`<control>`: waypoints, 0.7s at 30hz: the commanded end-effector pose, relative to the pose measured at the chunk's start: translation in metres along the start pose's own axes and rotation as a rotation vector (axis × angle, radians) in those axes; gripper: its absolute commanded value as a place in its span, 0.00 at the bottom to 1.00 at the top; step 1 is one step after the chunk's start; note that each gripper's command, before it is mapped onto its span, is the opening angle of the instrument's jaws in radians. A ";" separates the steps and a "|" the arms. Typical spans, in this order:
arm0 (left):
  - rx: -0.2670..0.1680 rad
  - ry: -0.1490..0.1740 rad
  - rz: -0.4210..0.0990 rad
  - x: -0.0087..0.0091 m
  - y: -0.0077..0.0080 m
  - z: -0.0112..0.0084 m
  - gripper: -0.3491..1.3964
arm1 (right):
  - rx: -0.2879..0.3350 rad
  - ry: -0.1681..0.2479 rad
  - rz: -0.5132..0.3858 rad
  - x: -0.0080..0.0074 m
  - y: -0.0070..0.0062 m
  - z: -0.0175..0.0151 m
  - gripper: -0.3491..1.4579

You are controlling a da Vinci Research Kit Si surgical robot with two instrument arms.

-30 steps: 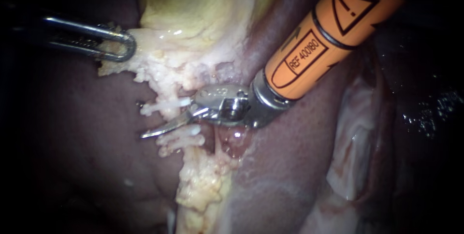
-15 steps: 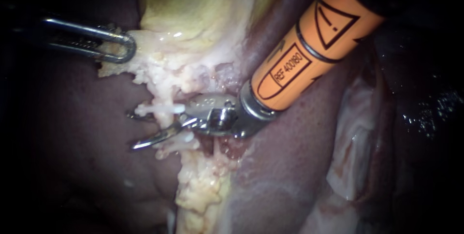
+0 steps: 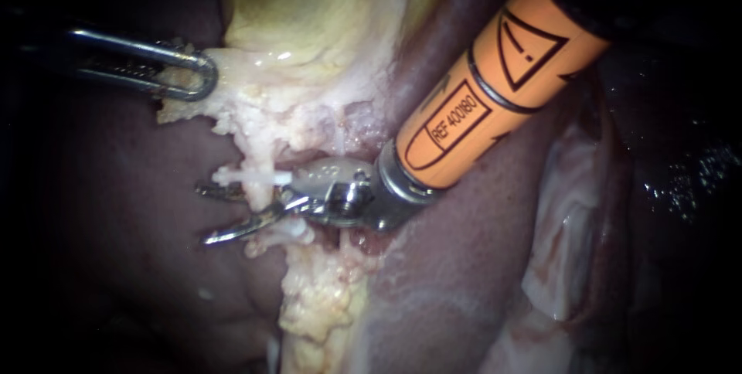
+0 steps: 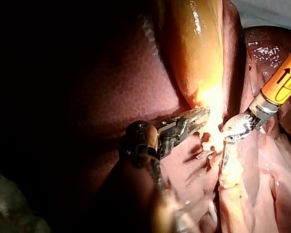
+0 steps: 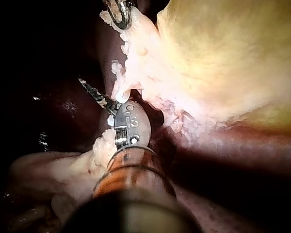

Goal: Go to the cutting position left tube

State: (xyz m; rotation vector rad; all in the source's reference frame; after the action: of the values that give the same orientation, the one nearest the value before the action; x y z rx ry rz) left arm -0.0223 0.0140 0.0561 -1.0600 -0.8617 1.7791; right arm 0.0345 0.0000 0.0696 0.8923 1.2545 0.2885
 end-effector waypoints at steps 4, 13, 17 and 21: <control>-0.001 0.000 0.000 0.0000 0.0000 -0.0001 0.00 | 0.016 0.008 0.006 0.0011 -0.0015 0.0000 0.94; -0.002 -0.001 0.001 0.0000 -0.0002 -0.0002 0.00 | 0.038 0.014 0.036 0.0022 -0.0035 0.0000 0.96; -0.002 -0.001 0.001 0.0000 -0.0002 -0.0002 0.00 | 0.039 0.014 0.047 0.0023 -0.0036 0.0000 0.97; -0.002 -0.001 0.001 0.0000 -0.0002 -0.0002 0.00 | 0.039 0.014 0.048 0.0023 -0.0036 0.0000 0.97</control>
State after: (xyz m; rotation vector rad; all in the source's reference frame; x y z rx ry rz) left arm -0.0220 0.0141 0.0561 -1.0610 -0.8638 1.7798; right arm 0.0343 -0.0009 0.0653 0.9562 1.2574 0.3089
